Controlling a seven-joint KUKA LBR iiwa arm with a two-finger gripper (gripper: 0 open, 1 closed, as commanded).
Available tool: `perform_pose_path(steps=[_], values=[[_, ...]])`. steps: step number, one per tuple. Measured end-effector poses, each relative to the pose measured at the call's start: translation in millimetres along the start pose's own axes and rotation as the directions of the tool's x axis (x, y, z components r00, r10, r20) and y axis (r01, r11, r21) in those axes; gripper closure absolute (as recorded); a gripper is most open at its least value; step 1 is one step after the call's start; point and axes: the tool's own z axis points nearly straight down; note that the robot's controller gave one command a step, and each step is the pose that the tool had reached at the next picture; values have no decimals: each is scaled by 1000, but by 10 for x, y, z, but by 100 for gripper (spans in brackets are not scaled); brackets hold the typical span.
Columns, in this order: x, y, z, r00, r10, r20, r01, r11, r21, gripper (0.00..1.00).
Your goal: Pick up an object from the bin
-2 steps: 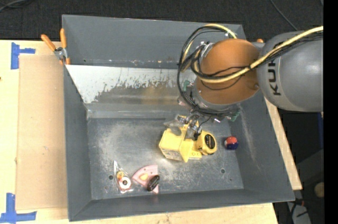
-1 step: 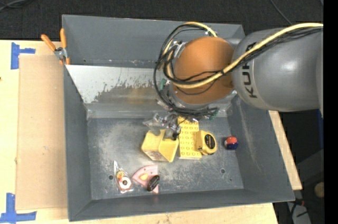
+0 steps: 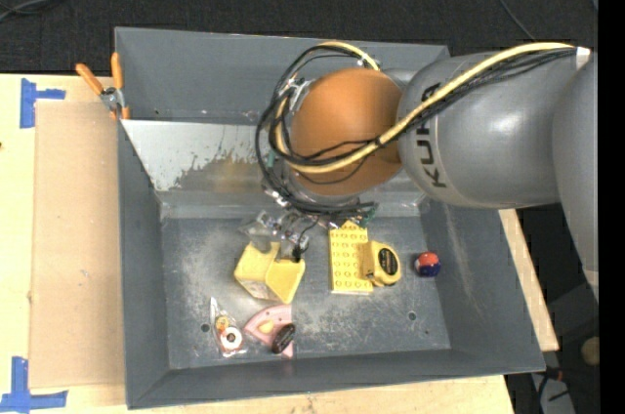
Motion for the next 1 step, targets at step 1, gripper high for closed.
perform_pose_path(steps=[1], values=[[241, 464, 348, 947, -321, 14, 320, 947, 20, 100]])
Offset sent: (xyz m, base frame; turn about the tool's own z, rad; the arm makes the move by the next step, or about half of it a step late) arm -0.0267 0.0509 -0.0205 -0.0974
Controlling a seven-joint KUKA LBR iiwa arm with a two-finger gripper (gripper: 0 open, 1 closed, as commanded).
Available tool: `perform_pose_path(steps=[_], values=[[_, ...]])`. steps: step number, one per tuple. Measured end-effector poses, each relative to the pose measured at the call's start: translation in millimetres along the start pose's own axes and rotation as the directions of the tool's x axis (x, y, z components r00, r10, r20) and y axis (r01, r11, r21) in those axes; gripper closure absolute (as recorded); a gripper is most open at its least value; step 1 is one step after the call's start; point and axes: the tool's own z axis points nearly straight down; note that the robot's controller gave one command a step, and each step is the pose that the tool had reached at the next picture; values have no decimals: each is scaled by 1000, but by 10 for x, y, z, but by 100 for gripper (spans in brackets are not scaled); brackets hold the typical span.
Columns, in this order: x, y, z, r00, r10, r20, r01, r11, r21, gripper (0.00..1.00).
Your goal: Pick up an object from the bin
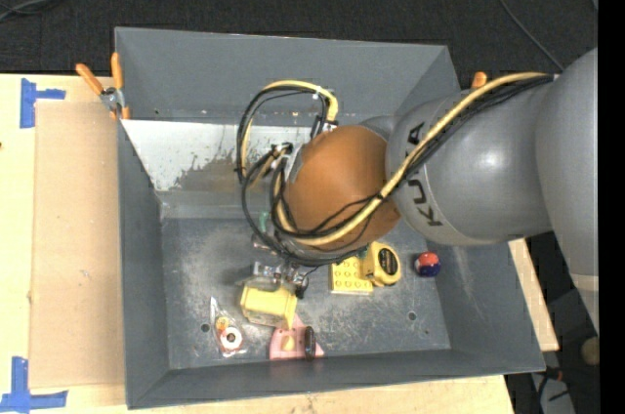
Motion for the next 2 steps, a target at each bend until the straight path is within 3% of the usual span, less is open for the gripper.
perform_pose_path(steps=[1, 2], values=[[-37, -25, -32, 996, 94, -11, -94, 995, -10, 100], [38, 6, -12, 1000, 12, 12, -12, 1000, 16, 100]])
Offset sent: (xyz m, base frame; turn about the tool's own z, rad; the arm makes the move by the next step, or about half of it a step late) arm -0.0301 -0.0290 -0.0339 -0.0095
